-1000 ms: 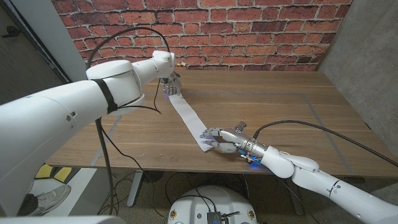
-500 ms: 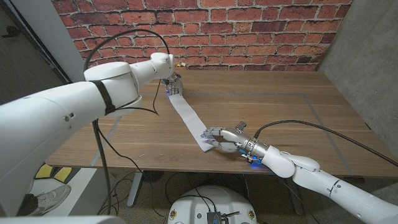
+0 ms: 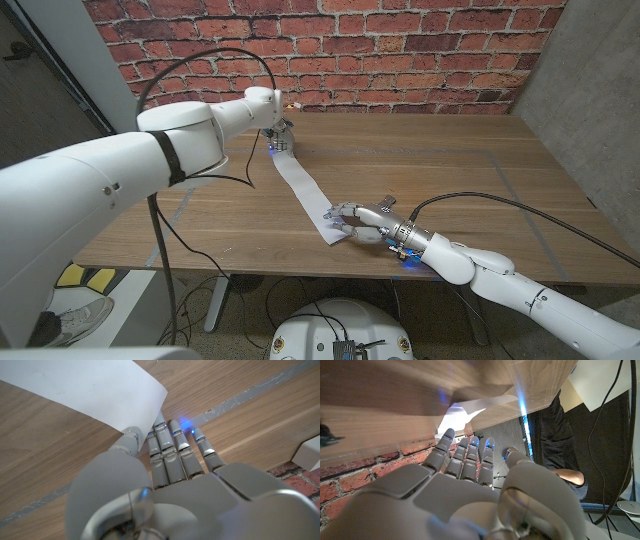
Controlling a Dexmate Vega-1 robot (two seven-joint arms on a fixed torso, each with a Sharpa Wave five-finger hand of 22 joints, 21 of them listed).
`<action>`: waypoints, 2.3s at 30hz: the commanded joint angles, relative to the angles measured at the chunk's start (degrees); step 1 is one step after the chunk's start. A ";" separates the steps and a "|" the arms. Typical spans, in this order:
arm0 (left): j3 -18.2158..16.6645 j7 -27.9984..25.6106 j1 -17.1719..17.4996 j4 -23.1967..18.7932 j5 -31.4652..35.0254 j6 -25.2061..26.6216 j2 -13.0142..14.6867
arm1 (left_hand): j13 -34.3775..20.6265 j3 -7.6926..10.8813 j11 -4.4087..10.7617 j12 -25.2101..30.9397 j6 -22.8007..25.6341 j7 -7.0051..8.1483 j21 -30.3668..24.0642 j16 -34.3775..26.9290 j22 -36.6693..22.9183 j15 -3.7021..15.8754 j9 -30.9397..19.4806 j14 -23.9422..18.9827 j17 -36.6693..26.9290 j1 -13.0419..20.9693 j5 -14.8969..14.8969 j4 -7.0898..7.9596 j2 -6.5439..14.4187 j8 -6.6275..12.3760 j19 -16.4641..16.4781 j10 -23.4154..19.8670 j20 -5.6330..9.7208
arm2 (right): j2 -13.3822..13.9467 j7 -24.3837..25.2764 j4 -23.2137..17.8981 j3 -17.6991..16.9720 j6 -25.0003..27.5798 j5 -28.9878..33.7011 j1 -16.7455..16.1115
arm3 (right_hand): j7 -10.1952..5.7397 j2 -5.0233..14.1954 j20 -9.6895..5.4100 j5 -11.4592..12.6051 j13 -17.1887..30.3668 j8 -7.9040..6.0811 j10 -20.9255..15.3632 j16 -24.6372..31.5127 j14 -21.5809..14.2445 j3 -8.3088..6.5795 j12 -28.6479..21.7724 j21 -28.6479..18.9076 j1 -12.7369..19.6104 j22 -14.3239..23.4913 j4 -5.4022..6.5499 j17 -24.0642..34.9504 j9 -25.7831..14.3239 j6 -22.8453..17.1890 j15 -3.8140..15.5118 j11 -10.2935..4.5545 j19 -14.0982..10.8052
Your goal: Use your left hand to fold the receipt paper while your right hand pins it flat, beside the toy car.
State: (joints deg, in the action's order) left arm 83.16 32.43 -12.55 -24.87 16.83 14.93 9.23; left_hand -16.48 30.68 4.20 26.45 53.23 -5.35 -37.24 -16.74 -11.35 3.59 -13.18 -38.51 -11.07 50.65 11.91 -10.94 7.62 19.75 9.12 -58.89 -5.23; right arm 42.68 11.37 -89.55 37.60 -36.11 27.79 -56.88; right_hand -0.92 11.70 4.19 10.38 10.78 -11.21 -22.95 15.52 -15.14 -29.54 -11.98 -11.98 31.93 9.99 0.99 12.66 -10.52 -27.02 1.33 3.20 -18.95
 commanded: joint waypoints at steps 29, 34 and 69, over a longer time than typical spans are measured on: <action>-8.58 9.69 3.21 -27.99 8.63 9.25 12.93 | -5.36 -1.56 0.81 3.96 -0.41 1.65 -1.28 -2.23 -0.42 5.31 -4.12 -0.87 -3.52 4.55 -0.59 2.11 2.19 2.07 0.09 0.85 0.72 | -0.11 -4.56 1.34 3.06 6.64 2.67 2.32 | 2.45 -1.74 -1.45 -0.47 0.07 -1.65 -14.70 2.69 -16.86 -1.16 -2.12 -4.06 -4.97 0.58 5.49 -1.39 -0.07 -14.88 -0.26 1.67 -13.37; -12.54 10.13 4.59 -31.38 6.07 6.19 15.13 | -5.71 -1.57 0.80 4.20 -0.57 1.64 -1.34 -2.13 -0.42 5.30 -4.40 -0.99 -3.48 4.50 -0.62 2.22 2.14 2.20 -0.02 1.01 0.82 | -0.14 -4.27 1.87 3.70 7.51 2.92 2.71 | 2.72 -1.85 -0.72 -0.48 0.06 -1.28 -13.92 2.01 -16.62 -1.13 -1.40 -3.64 -5.69 0.56 5.95 -1.55 -0.07 -14.91 -0.47 0.48 -12.62; -30.37 15.84 13.42 -52.17 -8.52 -3.87 26.72 | -7.88 -1.59 0.28 6.19 -0.36 1.12 -2.20 -2.09 -0.43 4.89 -6.29 -1.84 -3.76 5.53 -0.51 1.93 1.88 3.53 0.28 0.93 0.50 | -0.69 -2.00 4.18 7.40 11.26 4.96 4.73 | 2.45 -1.49 -0.33 -0.38 0.09 -0.49 -14.54 0.85 -16.71 -1.90 -0.66 -2.91 -5.65 0.51 5.16 -1.50 -0.10 -15.03 -0.09 1.75 -11.83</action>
State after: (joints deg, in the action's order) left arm 57.81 47.38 -1.91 -73.08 14.15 15.68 33.51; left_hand -24.07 29.09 4.62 32.11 52.70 -3.92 -39.23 -18.85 -11.60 3.77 -19.23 -39.93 -14.51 55.43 11.23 -9.18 9.42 22.70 9.10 -57.81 -4.62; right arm 42.11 8.76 -85.82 43.92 -26.42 31.92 -52.33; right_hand 1.33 10.04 0.28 9.95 10.55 -11.97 -37.14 15.92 -31.27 -31.17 -12.52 -14.64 26.48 10.07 6.41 10.81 -10.54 -41.56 1.16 4.31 -27.47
